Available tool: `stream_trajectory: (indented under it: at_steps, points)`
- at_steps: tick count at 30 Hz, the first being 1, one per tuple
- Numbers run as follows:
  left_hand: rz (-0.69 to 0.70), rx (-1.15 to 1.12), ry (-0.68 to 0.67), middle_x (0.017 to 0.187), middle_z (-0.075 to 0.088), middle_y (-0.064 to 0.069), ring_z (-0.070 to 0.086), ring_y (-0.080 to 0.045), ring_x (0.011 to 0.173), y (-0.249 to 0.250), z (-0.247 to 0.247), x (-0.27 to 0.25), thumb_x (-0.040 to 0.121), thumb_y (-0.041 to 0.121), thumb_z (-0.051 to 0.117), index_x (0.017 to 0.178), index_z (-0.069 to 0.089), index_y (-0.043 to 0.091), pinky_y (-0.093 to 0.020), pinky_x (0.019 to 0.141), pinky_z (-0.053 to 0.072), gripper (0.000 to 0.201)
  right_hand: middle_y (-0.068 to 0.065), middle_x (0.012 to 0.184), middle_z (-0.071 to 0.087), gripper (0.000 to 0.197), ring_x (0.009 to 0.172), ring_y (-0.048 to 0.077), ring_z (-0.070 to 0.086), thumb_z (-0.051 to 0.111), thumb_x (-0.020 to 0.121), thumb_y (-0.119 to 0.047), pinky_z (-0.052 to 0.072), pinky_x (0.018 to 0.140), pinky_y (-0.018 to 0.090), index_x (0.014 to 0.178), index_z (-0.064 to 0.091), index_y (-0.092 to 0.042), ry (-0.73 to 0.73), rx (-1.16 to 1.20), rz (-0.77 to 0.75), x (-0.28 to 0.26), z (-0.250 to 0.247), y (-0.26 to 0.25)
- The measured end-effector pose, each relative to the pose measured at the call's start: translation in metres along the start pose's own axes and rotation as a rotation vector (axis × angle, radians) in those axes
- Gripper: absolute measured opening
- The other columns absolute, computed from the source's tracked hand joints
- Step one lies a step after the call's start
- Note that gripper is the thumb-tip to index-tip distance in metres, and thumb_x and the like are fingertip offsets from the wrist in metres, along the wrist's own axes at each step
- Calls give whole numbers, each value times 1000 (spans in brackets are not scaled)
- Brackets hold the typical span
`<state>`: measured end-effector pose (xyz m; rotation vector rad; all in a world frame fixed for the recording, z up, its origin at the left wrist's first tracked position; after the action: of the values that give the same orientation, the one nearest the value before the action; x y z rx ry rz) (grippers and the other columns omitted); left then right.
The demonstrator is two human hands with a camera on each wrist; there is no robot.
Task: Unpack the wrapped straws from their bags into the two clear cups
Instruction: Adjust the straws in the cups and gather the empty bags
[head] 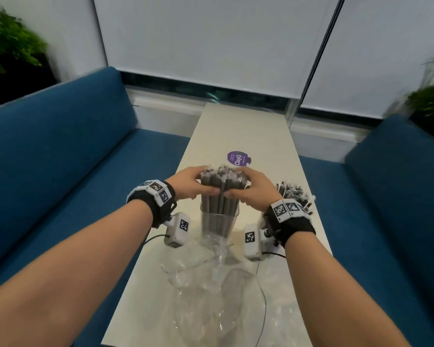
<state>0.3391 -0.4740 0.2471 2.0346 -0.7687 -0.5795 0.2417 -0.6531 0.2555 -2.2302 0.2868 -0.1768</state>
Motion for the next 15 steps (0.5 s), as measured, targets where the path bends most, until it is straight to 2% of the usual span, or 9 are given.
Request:
stream_trajectory:
  at_steps: [2, 5, 7, 9, 10, 12, 14, 15]
  points:
    - [0, -31, -2, 113, 72, 5, 67, -18, 98, 0, -1, -2, 89, 37, 77, 133, 62, 28, -31, 71, 57, 47, 3, 122, 69, 65, 87, 19, 66, 89, 78, -28, 53, 70, 28, 135, 59, -27, 51, 89, 13, 1, -4, 2]
    - [-31, -30, 3, 120, 68, -1, 69, -15, 98, -3, 5, -2, 90, 35, 76, 139, 53, 24, -26, 67, 61, 55, 5, 118, 72, 53, 71, 12, 64, 82, 87, -29, 53, 55, 23, 135, 59, -21, -4, 32, 59, -1, 5, 4]
    - [-55, -100, -3, 125, 62, -5, 70, -20, 101, -10, 8, 0, 84, 32, 83, 153, 35, 31, -32, 71, 65, 84, 5, 113, 73, 54, 69, 14, 66, 80, 89, -26, 57, 58, 27, 138, 58, -17, -89, -26, 97, -5, 11, 4]
    - [-69, -145, -40, 129, 54, -2, 71, -26, 106, -16, 6, -2, 73, 26, 93, 159, 15, 42, -40, 85, 63, 117, 9, 129, 68, 77, 78, 16, 70, 82, 85, -17, 57, 68, 28, 152, 44, -19, -172, -76, 106, -9, 12, 5]
    - [-59, -131, -77, 134, 49, 0, 72, -26, 106, -18, 6, -3, 69, 21, 95, 160, 11, 44, -41, 92, 60, 126, 10, 140, 62, 93, 81, 16, 72, 83, 82, -12, 55, 70, 24, 159, 32, -23, -204, -94, 98, -12, 12, 5]
    - [-17, -84, -147, 139, 47, 4, 72, -23, 106, -17, 8, -6, 68, 13, 95, 160, 18, 42, -37, 97, 57, 124, 7, 148, 54, 118, 85, 11, 74, 87, 77, -8, 56, 71, 17, 165, 10, -27, -253, -57, 98, -17, 15, 5]
    - [37, -57, -157, 138, 56, 3, 71, -24, 108, -11, 10, -7, 70, 14, 93, 152, 38, 40, -37, 98, 58, 103, 2, 147, 49, 131, 102, 18, 72, 94, 73, -13, 58, 92, 28, 166, 3, -25, -264, -5, 104, -21, 22, 5]
    - [62, -49, -136, 133, 61, 1, 71, -24, 107, -7, 11, -7, 72, 17, 92, 146, 47, 37, -36, 95, 60, 90, 2, 145, 52, 129, 110, 22, 68, 95, 73, -18, 55, 100, 35, 166, 6, -24, -238, -3, 97, -22, 23, 5]
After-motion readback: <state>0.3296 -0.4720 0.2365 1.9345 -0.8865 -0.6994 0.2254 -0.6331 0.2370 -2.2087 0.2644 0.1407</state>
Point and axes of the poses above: each hand's wrist, its own x-axis towards the middle knuckle, its own z-axis out of the palm, y = z × x, the point moved 4 cm from there along x, towards the middle knuckle
